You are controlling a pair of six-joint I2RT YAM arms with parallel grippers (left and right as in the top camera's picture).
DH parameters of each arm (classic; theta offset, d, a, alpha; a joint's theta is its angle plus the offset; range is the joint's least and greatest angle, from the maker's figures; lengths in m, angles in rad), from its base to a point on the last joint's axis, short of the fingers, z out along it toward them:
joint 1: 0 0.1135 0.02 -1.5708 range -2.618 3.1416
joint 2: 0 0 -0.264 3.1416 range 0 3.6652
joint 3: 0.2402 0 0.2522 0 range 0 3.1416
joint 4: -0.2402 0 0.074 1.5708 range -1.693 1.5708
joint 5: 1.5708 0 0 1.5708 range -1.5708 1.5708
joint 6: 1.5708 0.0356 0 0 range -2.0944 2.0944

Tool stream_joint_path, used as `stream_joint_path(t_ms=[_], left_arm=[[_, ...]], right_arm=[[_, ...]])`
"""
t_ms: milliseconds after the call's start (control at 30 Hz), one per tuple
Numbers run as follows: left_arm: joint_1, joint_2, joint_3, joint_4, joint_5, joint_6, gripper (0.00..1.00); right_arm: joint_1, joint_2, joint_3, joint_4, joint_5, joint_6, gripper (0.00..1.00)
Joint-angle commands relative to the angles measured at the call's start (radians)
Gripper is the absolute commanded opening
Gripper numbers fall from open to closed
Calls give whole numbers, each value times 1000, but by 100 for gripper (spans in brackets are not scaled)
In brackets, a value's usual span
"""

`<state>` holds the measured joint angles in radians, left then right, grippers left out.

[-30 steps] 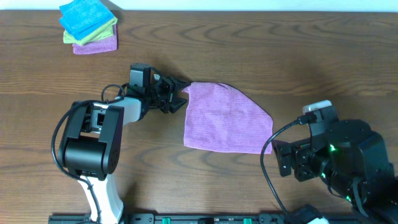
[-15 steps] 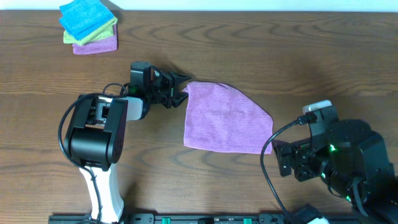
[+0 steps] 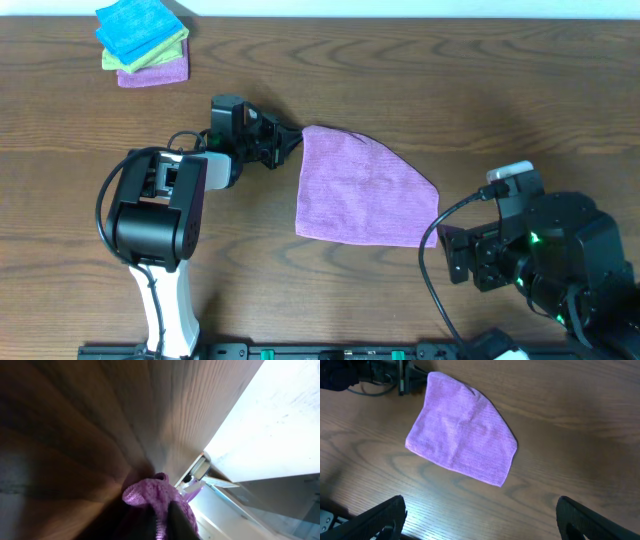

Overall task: Fold the cloth
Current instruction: 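Lift the held cloth corner up and back with the left gripper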

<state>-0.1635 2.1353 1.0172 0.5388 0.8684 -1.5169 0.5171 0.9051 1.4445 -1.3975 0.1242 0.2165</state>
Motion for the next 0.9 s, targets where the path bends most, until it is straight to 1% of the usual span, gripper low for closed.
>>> stream_joint_path(t_ms=[0,133,233,300,367,567,667,733,767,867], left_arm=[[8,50,25,-3,7,72,6],[8,50,96,-11,47,179,6],[8,50,152,-44,68,275,6],[8,50,192,-91,82,370,6],[8,50,241,-146,102,492,5],[8,49,351,-319,104,760,6],[8,49,396,-412,80,895,6],[7,49,428,-492,38,997,6],[6,49,451,-558,-4,1065,6],[-1,49,495,-706,-134,1178,6]], right_arm=[[-3,-2,6,1,7,-6,96],[-3,-2,6,3,7,-8,96],[-3,-2,6,2,7,-9,96],[-3,-2,6,2,7,-13,96],[-3,-2,6,3,8,-17,96],[-3,-2,6,3,8,-31,95],[-3,-2,6,3,8,-36,96],[-3,-2,6,3,10,-40,96],[-3,-1,6,3,10,-42,95],[-3,5,6,3,11,-42,95]])
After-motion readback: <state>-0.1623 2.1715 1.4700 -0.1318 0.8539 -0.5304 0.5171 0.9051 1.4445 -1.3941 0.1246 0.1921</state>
